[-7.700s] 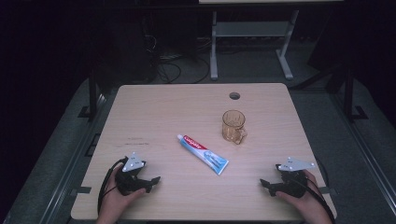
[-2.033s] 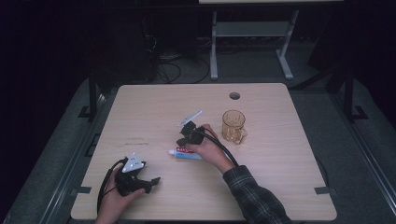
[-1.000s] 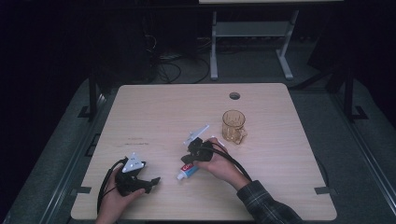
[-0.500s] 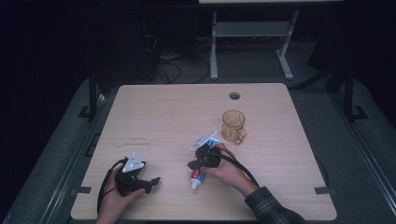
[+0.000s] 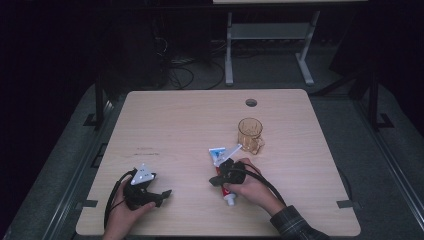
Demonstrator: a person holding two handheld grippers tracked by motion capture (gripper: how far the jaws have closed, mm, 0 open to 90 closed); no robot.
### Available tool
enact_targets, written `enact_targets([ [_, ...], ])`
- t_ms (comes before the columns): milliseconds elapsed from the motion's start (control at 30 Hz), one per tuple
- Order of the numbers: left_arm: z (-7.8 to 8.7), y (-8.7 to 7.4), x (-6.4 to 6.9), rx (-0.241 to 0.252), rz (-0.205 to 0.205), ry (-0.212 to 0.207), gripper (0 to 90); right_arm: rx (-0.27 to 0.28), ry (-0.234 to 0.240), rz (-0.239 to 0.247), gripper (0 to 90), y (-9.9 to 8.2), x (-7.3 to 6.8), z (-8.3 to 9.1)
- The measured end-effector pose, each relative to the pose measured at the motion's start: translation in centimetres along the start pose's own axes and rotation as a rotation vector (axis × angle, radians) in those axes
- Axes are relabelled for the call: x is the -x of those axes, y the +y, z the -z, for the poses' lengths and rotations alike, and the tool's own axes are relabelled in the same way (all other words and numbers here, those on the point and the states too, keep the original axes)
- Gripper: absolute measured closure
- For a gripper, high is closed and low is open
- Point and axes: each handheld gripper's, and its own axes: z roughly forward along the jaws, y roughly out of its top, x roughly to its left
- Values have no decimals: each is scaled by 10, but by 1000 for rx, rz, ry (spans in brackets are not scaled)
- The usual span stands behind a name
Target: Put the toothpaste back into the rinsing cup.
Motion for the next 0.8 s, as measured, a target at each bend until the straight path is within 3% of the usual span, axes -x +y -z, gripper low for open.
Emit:
enact_targets([
  [333, 0, 0, 0, 0, 1, 1, 134, -1, -6, -20, 900, -8, 3, 2],
  [400, 0, 0, 0, 0, 1, 2, 134, 22, 9, -28, 886, -7, 2, 5],
  [600, 0, 0, 0, 0, -1, 2, 134, 82, -27, -31, 744, 4, 4, 22],
  [800, 0, 0, 0, 0, 0, 2, 134, 92, -122, -71, 545, 14, 12, 30],
])
